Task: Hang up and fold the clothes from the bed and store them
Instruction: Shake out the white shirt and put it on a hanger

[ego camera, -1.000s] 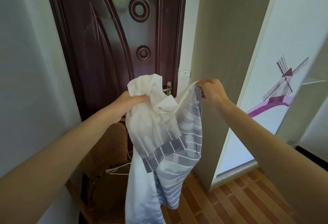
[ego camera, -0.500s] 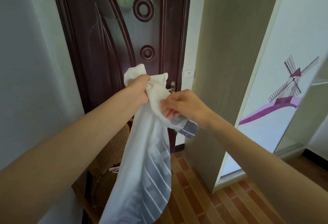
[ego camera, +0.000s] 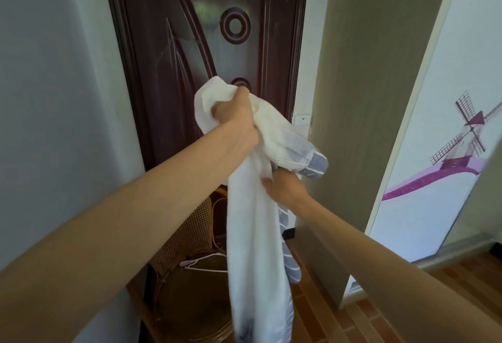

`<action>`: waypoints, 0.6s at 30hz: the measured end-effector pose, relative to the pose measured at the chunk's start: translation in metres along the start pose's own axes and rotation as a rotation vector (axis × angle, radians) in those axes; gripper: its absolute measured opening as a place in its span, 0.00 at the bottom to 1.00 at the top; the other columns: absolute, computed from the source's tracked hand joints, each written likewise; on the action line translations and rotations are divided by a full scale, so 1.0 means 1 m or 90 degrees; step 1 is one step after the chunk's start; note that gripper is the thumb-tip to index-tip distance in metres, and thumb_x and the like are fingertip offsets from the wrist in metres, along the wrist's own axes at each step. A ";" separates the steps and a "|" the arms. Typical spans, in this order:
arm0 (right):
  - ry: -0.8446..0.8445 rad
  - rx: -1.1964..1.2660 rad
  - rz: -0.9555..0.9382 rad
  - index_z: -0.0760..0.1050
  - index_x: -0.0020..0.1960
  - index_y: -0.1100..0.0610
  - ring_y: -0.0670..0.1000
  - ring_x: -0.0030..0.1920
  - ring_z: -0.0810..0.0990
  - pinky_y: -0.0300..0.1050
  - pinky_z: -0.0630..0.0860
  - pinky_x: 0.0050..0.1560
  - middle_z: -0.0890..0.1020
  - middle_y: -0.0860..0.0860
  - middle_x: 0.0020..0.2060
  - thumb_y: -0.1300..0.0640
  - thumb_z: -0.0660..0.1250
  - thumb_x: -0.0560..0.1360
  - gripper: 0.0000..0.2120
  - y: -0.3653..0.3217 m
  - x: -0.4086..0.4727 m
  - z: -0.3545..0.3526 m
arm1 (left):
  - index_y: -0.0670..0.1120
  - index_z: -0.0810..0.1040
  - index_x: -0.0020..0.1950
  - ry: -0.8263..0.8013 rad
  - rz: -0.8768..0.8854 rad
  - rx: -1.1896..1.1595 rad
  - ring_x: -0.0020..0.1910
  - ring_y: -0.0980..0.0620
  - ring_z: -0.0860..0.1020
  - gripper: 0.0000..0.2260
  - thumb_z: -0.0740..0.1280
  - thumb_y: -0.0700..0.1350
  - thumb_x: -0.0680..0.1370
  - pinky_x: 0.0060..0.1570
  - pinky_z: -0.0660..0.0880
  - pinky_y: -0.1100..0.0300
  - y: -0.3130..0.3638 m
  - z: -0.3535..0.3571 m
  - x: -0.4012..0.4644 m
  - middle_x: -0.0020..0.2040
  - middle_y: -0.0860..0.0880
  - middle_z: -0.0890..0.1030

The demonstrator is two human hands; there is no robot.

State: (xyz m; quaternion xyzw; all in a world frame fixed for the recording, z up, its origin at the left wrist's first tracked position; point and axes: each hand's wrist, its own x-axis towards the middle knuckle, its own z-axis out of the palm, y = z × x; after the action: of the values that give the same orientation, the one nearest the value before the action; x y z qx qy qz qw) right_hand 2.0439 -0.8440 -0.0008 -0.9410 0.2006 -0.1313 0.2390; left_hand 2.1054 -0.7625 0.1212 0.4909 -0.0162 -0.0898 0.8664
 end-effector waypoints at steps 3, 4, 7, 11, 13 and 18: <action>0.038 0.220 0.005 0.73 0.67 0.63 0.53 0.59 0.75 0.41 0.70 0.53 0.78 0.56 0.59 0.59 0.58 0.82 0.16 0.010 0.007 -0.014 | 0.45 0.72 0.62 -0.028 0.050 -0.025 0.44 0.50 0.79 0.16 0.69 0.43 0.76 0.42 0.77 0.57 0.008 -0.018 0.012 0.46 0.49 0.79; 0.043 0.301 0.021 0.75 0.65 0.60 0.52 0.57 0.75 0.40 0.70 0.53 0.78 0.54 0.56 0.58 0.58 0.83 0.14 0.014 0.009 -0.018 | 0.45 0.72 0.60 -0.047 0.061 -0.038 0.45 0.51 0.79 0.13 0.68 0.42 0.77 0.44 0.78 0.56 0.010 -0.024 0.016 0.47 0.49 0.79; 0.032 0.492 0.037 0.80 0.55 0.52 0.55 0.58 0.80 0.52 0.75 0.61 0.82 0.52 0.56 0.54 0.58 0.83 0.11 0.019 0.014 -0.033 | 0.42 0.73 0.60 -0.154 0.081 -0.011 0.53 0.50 0.79 0.12 0.65 0.39 0.77 0.50 0.80 0.58 0.008 -0.043 0.029 0.54 0.46 0.79; 0.073 0.625 0.047 0.82 0.47 0.55 0.53 0.49 0.82 0.47 0.78 0.53 0.84 0.54 0.48 0.55 0.64 0.80 0.09 0.004 0.019 -0.066 | 0.50 0.54 0.79 -0.336 0.179 0.343 0.69 0.54 0.68 0.36 0.60 0.29 0.74 0.57 0.75 0.62 -0.012 -0.068 0.036 0.73 0.52 0.66; 0.087 0.665 0.064 0.81 0.47 0.59 0.54 0.45 0.81 0.49 0.77 0.49 0.83 0.57 0.44 0.58 0.63 0.79 0.09 -0.004 0.024 -0.080 | 0.56 0.41 0.80 -0.417 0.223 0.546 0.74 0.55 0.59 0.46 0.63 0.27 0.73 0.60 0.72 0.63 -0.024 -0.081 0.029 0.77 0.57 0.53; 0.089 0.634 0.085 0.79 0.45 0.57 0.55 0.42 0.81 0.50 0.79 0.48 0.82 0.55 0.40 0.59 0.59 0.81 0.12 -0.019 0.032 -0.098 | 0.58 0.37 0.79 -0.585 0.276 0.832 0.76 0.56 0.40 0.56 0.79 0.54 0.68 0.72 0.49 0.62 -0.064 -0.099 0.009 0.78 0.52 0.33</action>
State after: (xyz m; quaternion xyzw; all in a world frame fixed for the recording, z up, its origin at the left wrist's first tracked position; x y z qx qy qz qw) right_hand 2.0448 -0.8819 0.0967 -0.6867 0.1890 -0.2582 0.6527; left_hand 2.1165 -0.7118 0.0145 0.7959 -0.5122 -0.0852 0.3114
